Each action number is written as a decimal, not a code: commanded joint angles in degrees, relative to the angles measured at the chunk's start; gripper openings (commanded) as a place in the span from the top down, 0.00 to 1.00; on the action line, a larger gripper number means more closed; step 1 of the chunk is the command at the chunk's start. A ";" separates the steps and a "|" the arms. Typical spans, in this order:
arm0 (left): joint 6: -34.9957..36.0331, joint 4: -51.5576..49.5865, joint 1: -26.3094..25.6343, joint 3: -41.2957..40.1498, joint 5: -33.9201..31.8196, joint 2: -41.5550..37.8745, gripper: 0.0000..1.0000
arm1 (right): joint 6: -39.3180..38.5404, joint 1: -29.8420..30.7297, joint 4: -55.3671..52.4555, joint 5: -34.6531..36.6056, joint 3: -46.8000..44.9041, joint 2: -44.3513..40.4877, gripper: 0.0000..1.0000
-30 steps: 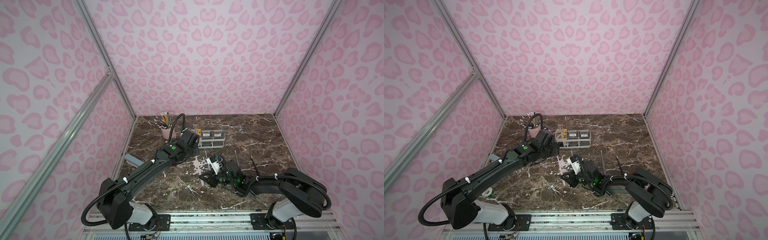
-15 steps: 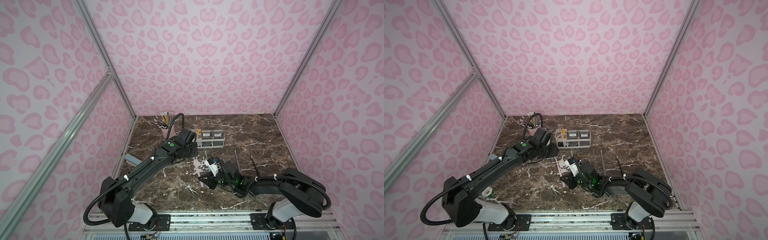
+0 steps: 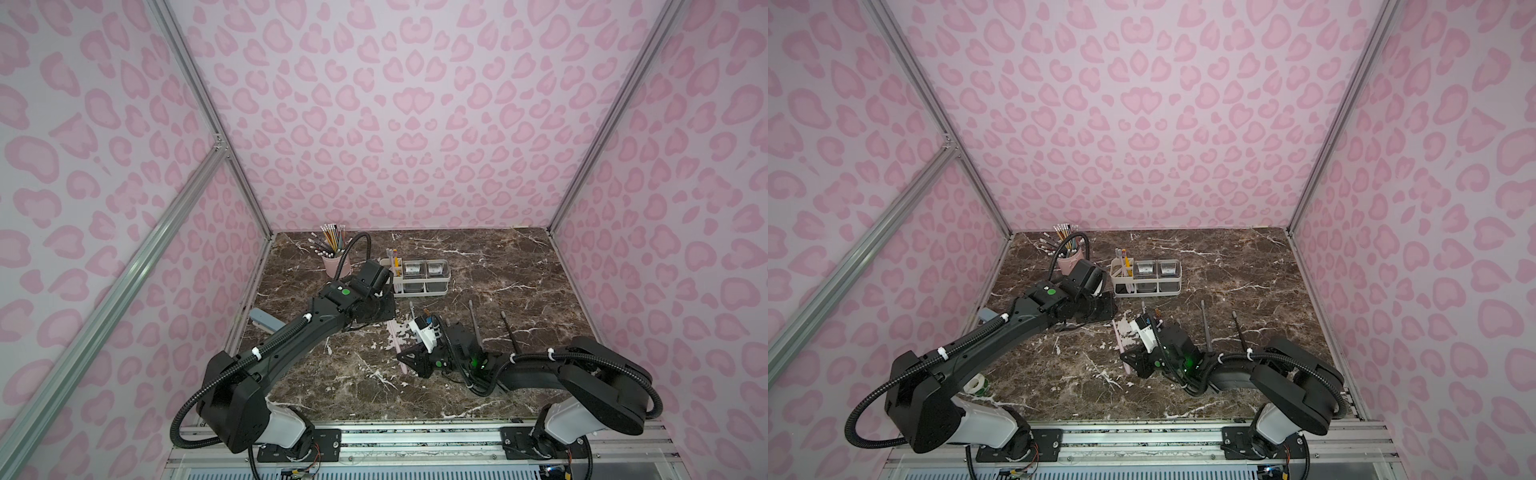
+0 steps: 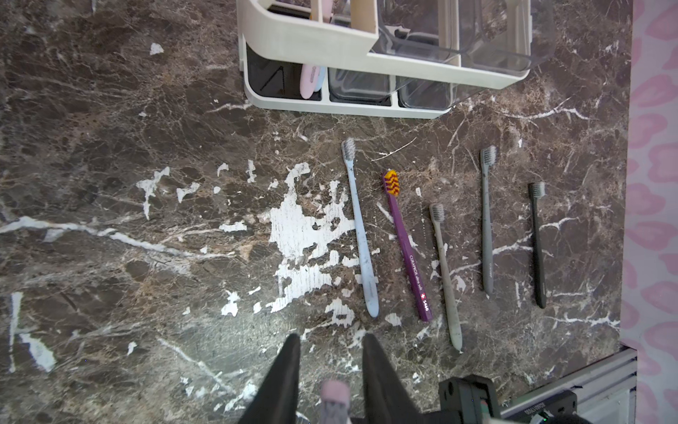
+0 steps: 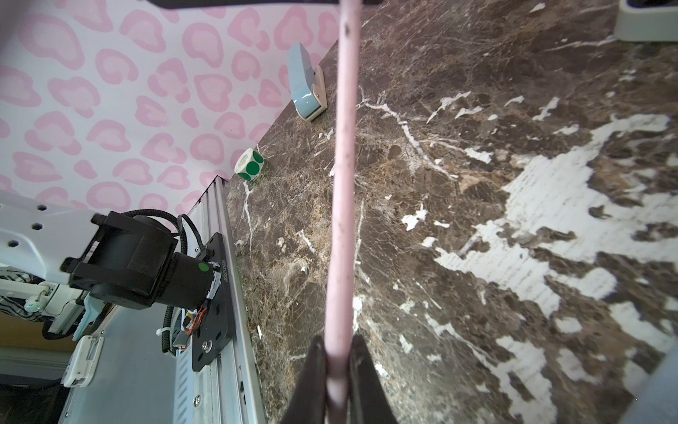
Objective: Place the toothbrush into the toothbrush holder
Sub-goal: Pick up the toothbrush from the center of the board.
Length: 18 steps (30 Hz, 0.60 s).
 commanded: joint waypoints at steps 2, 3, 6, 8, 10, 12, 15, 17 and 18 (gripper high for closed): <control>-0.25 1.33 0.28 0.17 0.47 -0.29 0.75 | -0.37 0.08 1.16 0.29 0.65 0.20 1.00; -0.22 1.42 0.24 0.12 0.74 -0.27 0.76 | -0.44 0.07 1.12 0.27 0.60 0.16 1.00; -0.18 1.57 0.23 -0.26 1.10 -0.27 0.80 | -0.62 0.10 0.92 0.51 0.65 -0.07 1.00; -0.13 1.52 0.33 -0.25 1.18 -0.20 0.82 | -0.76 0.09 0.55 0.53 0.78 -0.01 1.00; -0.12 1.52 0.42 -0.14 1.38 -0.19 0.85 | -0.88 0.09 0.47 0.51 0.86 -0.03 1.00; -0.10 1.47 0.42 -0.07 1.48 -0.19 0.88 | -0.93 0.11 0.21 0.61 0.99 -0.06 1.00; -0.11 1.61 0.50 0.16 1.65 -0.27 0.96 | -1.09 0.06 -0.23 1.06 1.09 -0.09 1.00; -0.05 1.56 0.59 0.35 1.67 -0.22 0.98 | -1.22 0.08 -0.65 1.38 1.25 -0.26 1.00; -0.07 1.58 0.59 0.49 1.66 -0.26 0.98 | -1.23 0.10 -0.90 1.62 1.38 -0.27 1.00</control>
